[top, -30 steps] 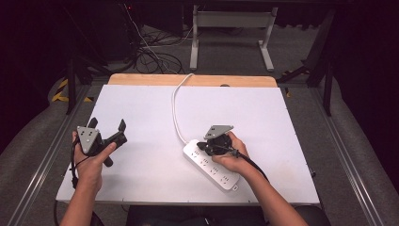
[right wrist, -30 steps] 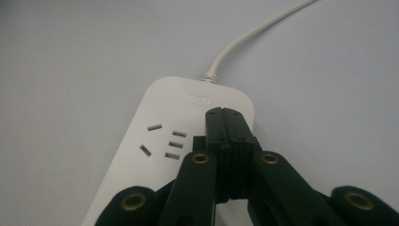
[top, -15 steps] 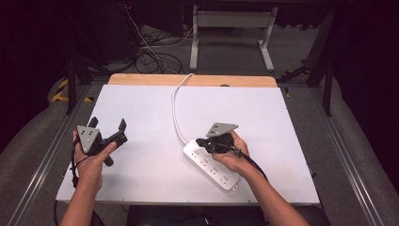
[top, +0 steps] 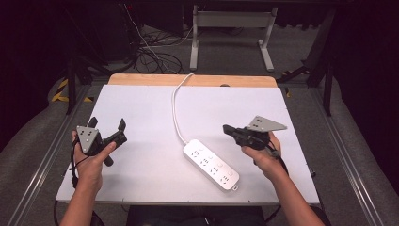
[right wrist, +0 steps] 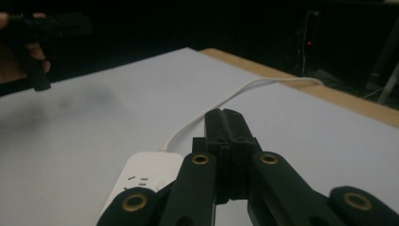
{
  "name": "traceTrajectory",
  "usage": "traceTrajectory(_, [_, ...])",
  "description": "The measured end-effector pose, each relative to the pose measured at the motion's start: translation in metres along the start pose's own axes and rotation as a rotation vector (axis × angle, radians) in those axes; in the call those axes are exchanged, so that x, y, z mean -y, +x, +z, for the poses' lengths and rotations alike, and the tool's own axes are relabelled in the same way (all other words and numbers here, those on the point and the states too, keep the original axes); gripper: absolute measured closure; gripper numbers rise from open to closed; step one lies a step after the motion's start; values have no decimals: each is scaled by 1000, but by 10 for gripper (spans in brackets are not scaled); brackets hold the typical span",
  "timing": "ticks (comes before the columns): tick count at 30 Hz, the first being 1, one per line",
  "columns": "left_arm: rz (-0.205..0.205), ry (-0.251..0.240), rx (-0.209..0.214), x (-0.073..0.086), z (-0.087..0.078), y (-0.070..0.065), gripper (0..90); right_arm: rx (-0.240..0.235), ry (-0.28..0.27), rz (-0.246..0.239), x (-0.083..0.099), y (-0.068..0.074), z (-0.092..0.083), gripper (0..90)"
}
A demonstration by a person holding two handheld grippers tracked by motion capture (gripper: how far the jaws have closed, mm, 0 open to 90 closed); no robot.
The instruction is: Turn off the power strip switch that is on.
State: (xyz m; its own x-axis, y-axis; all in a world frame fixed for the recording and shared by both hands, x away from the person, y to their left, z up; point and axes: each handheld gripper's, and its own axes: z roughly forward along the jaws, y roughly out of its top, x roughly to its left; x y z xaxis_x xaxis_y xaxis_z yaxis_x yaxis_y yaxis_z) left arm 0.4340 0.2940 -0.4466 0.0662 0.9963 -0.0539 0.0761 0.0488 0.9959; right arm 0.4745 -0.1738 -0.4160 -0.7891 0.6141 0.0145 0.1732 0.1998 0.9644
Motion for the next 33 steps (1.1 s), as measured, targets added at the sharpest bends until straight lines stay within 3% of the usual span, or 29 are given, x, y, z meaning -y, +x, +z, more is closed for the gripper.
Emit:
traceTrajectory(2, [1, -1, -4, 0, 0, 1, 54, 41, -64, 21, 2, -4, -23, 900])
traceTrajectory(7, [-1, -3, -5, 0, 0, 0, 54, 95, -120, 19, 11, -12, -50, 900])
traceTrajectory(8, [1, -3, -6, 0, 0, 0, 54, 116, -152, 10, 17, -17, -61, 900])
traceTrajectory(9, [1, -3, -5, -1, 1, 0, 54, 116, -152, 10, 17, -17, -61, 900])
traceTrajectory(12, [-3, -4, -3, -1, 1, -1, 54, 147, -223, -1, 24, -24, -74, 866])
traceTrajectory(16, [-1, -1, -3, 0, 3, 0, 55, 163, -284, 33, 28, -33, -80, 848])
traceTrajectory(18, [1, -2, -1, -1, 2, 0, 55, 180, -289, 30, 30, -36, -79, 753])
traceTrajectory(19, [0, -3, 1, -1, 2, 0, 55, 180, -289, 30, 30, -36, -79, 753])
traceTrajectory(24, [-5, -4, 0, -1, 1, 0, 55, 273, -281, 60, 32, -41, -76, 317])
traceTrajectory(25, [-3, -4, 0, -1, 1, 0, 54, 296, -271, 70, 34, -44, -75, 274])
traceTrajectory(30, [0, -5, 1, -1, 1, 0, 51, 316, -285, 82, 34, -45, -75, 123])
traceTrajectory(33, [1, -5, 2, -1, 1, 0, 51, 328, -285, 92, 34, -45, -74, 76])
